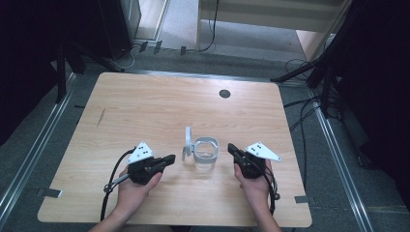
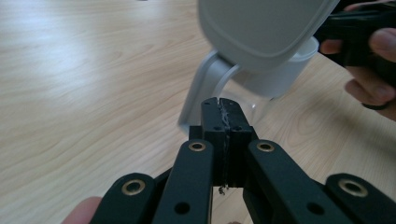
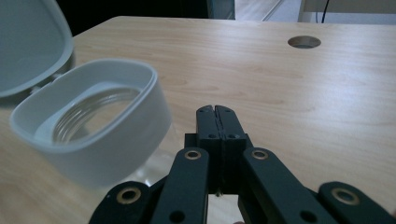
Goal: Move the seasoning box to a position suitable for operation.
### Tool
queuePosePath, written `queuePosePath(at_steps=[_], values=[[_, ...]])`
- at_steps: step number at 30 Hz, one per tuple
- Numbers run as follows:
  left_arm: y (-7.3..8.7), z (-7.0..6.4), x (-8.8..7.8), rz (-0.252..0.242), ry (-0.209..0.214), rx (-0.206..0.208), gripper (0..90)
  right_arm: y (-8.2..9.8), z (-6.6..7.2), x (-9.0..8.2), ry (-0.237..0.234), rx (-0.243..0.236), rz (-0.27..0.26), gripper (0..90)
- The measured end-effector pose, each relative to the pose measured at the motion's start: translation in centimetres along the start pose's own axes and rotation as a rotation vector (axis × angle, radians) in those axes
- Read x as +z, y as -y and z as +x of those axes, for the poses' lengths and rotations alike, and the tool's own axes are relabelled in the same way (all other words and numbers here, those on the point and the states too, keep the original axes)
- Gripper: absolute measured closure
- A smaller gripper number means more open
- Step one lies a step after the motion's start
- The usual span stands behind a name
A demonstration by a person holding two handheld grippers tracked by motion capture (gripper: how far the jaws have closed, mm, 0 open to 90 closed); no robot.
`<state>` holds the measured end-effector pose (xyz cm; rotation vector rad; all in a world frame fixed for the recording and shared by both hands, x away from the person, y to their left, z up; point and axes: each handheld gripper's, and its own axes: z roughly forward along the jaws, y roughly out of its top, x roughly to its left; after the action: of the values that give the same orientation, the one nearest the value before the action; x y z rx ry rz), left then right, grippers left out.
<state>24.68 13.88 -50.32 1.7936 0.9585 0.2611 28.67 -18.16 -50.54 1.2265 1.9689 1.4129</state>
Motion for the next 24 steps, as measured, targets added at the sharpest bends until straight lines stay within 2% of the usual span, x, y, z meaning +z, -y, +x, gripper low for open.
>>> queuePosePath(at_steps=[2, 4, 7, 8, 9, 10, 11, 13, 17, 24], values=[[-0.2, -0.2, 0.4, 0.004, 0.004, 0.0, 90.0, -0.3, 0.0, 0.5, -0.002, 0.0, 0.001, 90.0], [-0.2, -0.5, 1.4, 0.028, 0.017, -0.002, 90.0, -1.2, 0.1, 1.8, -0.025, -0.008, 0.009, 90.0], [0.0, -0.5, 2.0, 0.042, 0.02, -0.002, 90.0, -1.7, 0.3, 2.5, -0.04, -0.02, 0.006, 90.0], [0.1, -0.5, 2.2, 0.046, 0.019, -0.005, 90.0, -2.2, 0.4, 3.3, -0.079, -0.032, 0.009, 90.0], [0.1, -0.3, 2.6, 0.048, 0.02, -0.03, 90.0, -2.5, 0.3, 3.7, -0.113, -0.033, 0.011, 90.0], [0.1, -0.3, 2.6, 0.048, 0.02, -0.03, 90.0, -2.5, 0.3, 3.7, -0.113, -0.033, 0.011, 90.0], [0.0, 0.0, 2.8, 0.046, 0.019, -0.046, 90.0, -2.9, 0.2, 4.7, -0.159, -0.041, 0.032, 90.0], [-0.2, 0.4, 2.9, 0.038, 0.012, -0.064, 90.0, -3.1, 0.2, 5.1, -0.171, -0.058, 0.038, 90.0], [-0.7, 1.3, 2.9, 0.033, -0.002, -0.075, 90.0, -3.2, 0.5, 5.1, -0.21, -0.065, 0.04, 90.0], [-1.7, 2.7, 3.4, -0.006, 0.009, -0.12, 90.0, -2.5, 0.8, 4.1, -0.222, -0.052, 0.047, 90.0]])
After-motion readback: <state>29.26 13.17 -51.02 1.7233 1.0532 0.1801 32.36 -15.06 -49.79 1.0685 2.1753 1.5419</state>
